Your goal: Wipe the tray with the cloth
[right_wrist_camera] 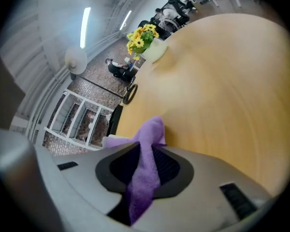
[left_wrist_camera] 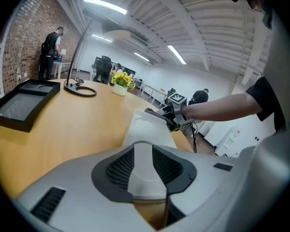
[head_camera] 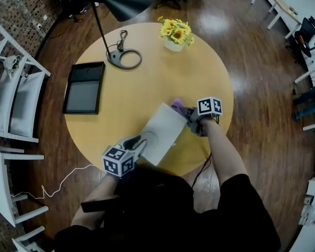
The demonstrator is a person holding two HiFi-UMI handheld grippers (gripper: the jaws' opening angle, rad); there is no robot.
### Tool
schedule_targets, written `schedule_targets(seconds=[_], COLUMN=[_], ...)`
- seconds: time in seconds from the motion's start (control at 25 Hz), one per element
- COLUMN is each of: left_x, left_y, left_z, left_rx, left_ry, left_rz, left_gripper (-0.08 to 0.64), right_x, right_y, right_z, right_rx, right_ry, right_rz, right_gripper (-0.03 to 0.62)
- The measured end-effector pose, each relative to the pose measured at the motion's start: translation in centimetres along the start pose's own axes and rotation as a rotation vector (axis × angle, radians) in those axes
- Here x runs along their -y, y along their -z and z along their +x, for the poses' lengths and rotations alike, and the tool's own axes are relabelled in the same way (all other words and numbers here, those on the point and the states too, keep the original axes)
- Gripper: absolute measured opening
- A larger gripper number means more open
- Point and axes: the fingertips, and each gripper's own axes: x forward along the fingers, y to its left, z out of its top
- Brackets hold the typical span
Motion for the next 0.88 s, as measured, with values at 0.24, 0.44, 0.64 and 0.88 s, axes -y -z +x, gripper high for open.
schedule_targets(seconds=[0.24,0.44,0.64,0.88], left_x=[0.8,0.3,0.9,0.9], left_y=[0.4,0.6,0.3,0.0], left_z=[0.4,0.4,0.2,-0.1], left_rx=[-0.039,-0.048,-0.021,-0.006], left_ry=[0.074,0.105,0.130,0.155], left_rz=[0.062,0.024,0.038,0.013], left_gripper=[0.111,0.110,0.110,0.110], right_x=[3.0,4.6,4.1,1.2], right_y=[1.6,3.8,6.6,11.6], right_z=[-3.5,-5.7,-6.7,-5.4], right_rx=[0.218,0.402,0.557,0.379], right_ry=[0.041,0.082,0.095,0.099], right_rz=[0.132,0.286,0.372,0.264], right_gripper=[0.075,0.075,0.075,0.075])
